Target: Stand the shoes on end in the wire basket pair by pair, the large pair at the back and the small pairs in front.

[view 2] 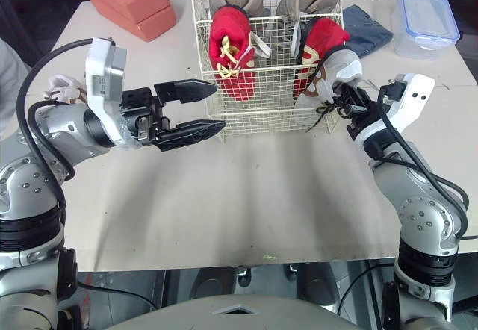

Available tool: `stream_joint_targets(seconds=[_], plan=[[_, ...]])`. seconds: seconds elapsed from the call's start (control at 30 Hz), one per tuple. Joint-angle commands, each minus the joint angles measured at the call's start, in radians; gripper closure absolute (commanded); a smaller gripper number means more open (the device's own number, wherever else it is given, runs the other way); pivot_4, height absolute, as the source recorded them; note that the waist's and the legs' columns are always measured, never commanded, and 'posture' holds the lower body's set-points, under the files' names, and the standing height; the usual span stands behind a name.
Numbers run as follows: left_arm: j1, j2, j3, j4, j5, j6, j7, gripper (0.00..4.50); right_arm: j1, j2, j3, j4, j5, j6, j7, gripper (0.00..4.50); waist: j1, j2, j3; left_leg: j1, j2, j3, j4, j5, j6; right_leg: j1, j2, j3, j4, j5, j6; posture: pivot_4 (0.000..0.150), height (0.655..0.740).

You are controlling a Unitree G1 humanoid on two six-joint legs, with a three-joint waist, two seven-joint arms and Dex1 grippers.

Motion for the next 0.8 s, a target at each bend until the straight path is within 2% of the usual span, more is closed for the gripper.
stream_joint_targets(seconds=[0.03,0.13,0.17,0.2,0.43,0.53,0.67,0.8], plan=[[-0.019,0.014,0.007,-0.018,0.001,-0.02,-0.012,0.0,0.0,-0.02,-0.021,-0.014,0.011,0.0,0.026,2.08,-0.001,0.0,0.0,0.0,0.0,0.0,0.0,0.0,0.0,0.0,0.0,0.0,0.0,0.0,0.0,0.15,0.686],[-0.022,0.013,0.006,-0.018,0.01,-0.028,-0.018,0.0,0.009,-0.087,-0.051,0.0,0.03,0.012,0.105,0.53,0.0,0.0,0.0,0.0,0.0,0.0,0.0,0.0,0.0,0.0,0.0,0.0,0.0,0.0,0.0,0.15,0.686],[-0.023,0.012,0.006,-0.019,0.012,-0.03,-0.018,0.0,0.013,-0.11,-0.057,0.004,0.037,0.016,0.13,0.43,0.0,0.0,0.0,0.0,0.0,0.0,0.0,0.0,0.0,0.0,0.0,0.0,0.0,0.0,0.0,0.15,0.686],[-0.023,0.011,0.007,-0.019,0.018,-0.036,-0.019,0.0,0.019,-0.138,-0.07,0.008,0.045,0.015,0.167,0.08,0.0,0.0,0.0,0.0,0.0,0.0,0.0,0.0,0.0,0.0,0.0,0.0,0.0,0.0,0.0,0.15,0.686],[0.001,0.028,0.029,-0.014,0.043,-0.055,-0.022,0.0,0.131,-0.353,-0.136,-0.014,0.155,0.071,0.499,0.08,0.001,0.0,0.0,0.0,-0.001,0.0,0.0,-0.002,0.003,0.0,0.0,0.0,-0.001,0.0,0.0,0.15,0.686],[0.022,0.044,0.063,-0.001,0.048,-0.063,-0.016,0.0,0.202,-0.437,-0.12,-0.051,0.084,0.004,0.688,0.08,0.001,0.0,0.0,0.0,-0.001,0.0,-0.001,-0.002,0.004,0.0,0.0,0.0,-0.001,0.0,0.0,0.15,0.686],[0.073,0.059,0.145,0.068,0.092,-0.099,0.006,0.0,0.202,-0.417,-0.013,-0.135,-0.03,-0.122,0.819,0.08,-0.002,0.0,0.0,0.001,0.0,0.0,-0.001,-0.003,0.005,0.0,0.001,0.0,-0.001,0.0,0.001,0.15,0.686],[0.105,0.059,0.206,0.171,0.17,-0.181,0.032,0.0,0.166,-0.335,0.117,-0.146,-0.188,-0.277,0.871,0.08,0.001,-0.001,0.0,0.001,0.001,-0.002,-0.001,-0.003,0.004,0.0,0.002,-0.001,-0.001,-0.001,0.0,0.15,0.686]])
